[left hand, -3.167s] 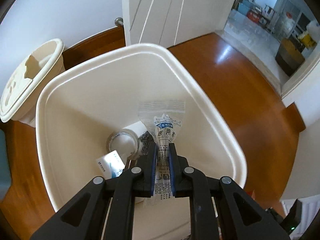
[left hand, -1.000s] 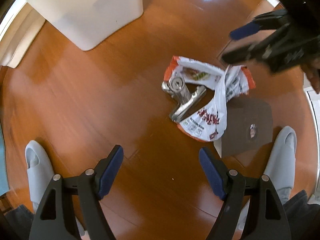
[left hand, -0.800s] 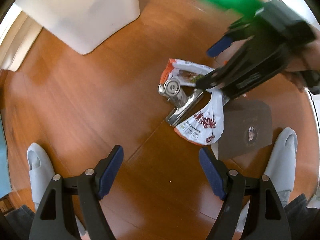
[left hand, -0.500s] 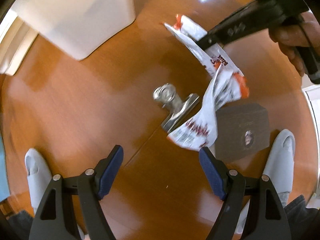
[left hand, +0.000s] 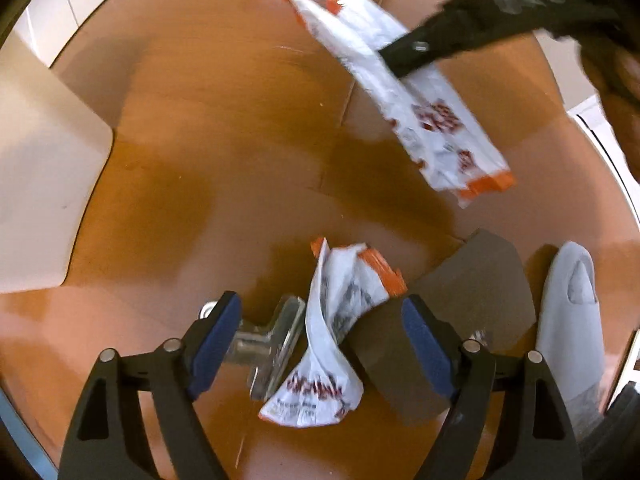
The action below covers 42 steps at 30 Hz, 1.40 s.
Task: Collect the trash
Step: 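Grasp an orange-white wrapper with the right gripper while the left gripper grasps another wrapper, then release the held wrapper into the bin with the left gripper, then drop the orange-white wrapper into the bin with the right gripper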
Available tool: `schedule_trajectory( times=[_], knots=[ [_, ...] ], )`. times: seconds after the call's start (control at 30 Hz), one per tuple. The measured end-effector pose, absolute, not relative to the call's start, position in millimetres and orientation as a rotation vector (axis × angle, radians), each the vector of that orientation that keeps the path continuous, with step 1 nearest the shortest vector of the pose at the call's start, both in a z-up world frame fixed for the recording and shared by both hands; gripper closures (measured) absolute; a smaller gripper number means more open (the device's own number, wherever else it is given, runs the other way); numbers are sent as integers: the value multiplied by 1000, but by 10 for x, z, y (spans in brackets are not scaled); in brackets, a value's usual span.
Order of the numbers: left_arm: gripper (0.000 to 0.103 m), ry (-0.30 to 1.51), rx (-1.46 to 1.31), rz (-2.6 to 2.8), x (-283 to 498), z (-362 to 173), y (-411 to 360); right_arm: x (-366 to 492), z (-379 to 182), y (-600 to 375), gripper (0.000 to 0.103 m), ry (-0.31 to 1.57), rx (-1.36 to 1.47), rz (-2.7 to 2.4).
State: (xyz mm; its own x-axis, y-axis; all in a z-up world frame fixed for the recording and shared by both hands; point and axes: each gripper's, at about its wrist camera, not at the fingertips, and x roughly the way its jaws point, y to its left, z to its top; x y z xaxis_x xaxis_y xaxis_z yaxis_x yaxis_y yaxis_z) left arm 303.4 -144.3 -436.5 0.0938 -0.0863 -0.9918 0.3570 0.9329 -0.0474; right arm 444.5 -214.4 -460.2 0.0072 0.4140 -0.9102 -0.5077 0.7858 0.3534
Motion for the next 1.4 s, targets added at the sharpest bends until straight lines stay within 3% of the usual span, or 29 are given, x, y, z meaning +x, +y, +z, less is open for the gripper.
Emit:
schedule_trajectory(
  times=[0.1, 0.17, 0.23, 0.37, 0.5, 0.63, 0.77, 0.9, 1.13, 1.27, 1.3, 1.37, 1.4],
  knots=[
    [25, 1484, 192, -353, 3108, -4481, -1446, 4568, -4566, -2324, 88, 1389, -53, 711],
    [53, 1500, 218, -370, 3116, -4553, -1482, 4564, -4569, -2408, 88, 1391, -25, 699],
    [73, 1506, 274, -376, 3079, -4606, -1527, 4541, -4574, -2513, 88, 1394, 5, 696],
    [81, 1510, 216, -385, 3080, -4529, -1494, 4507, -4641, -2647, 87, 1401, 53, 669],
    [82, 1449, 35, -352, 3231, -4025, -1292, 4477, -4573, -2798, 87, 1383, 99, 650],
    [82, 1288, -61, -331, 3386, -2953, -1053, 4461, -4393, -2914, 88, 1321, 175, 631],
    [81, 1015, -20, -194, 3660, -1667, -584, 4477, -4204, -2968, 88, 1262, 242, 620],
    [81, 851, 13, 2, 3891, -1023, -24, 4493, -4082, -2925, 87, 1232, 265, 629],
    [81, 874, 37, 280, 4156, -1271, 725, 4447, -4073, -2879, 87, 1224, 289, 642],
    [73, 960, 93, 331, 4155, -1610, 910, 4423, -4125, -2855, 87, 1241, 290, 648],
    [69, 965, 93, 343, 4172, -1632, 932, 4410, -4115, -2837, 87, 1241, 290, 649],
    [41, 940, 90, 361, 4133, -1674, 908, 4411, -4094, -2813, 87, 1239, 285, 652],
    [36, 918, 89, 369, 4131, -1684, 881, 4407, -4083, -2804, 87, 1236, 283, 654]
  ],
)
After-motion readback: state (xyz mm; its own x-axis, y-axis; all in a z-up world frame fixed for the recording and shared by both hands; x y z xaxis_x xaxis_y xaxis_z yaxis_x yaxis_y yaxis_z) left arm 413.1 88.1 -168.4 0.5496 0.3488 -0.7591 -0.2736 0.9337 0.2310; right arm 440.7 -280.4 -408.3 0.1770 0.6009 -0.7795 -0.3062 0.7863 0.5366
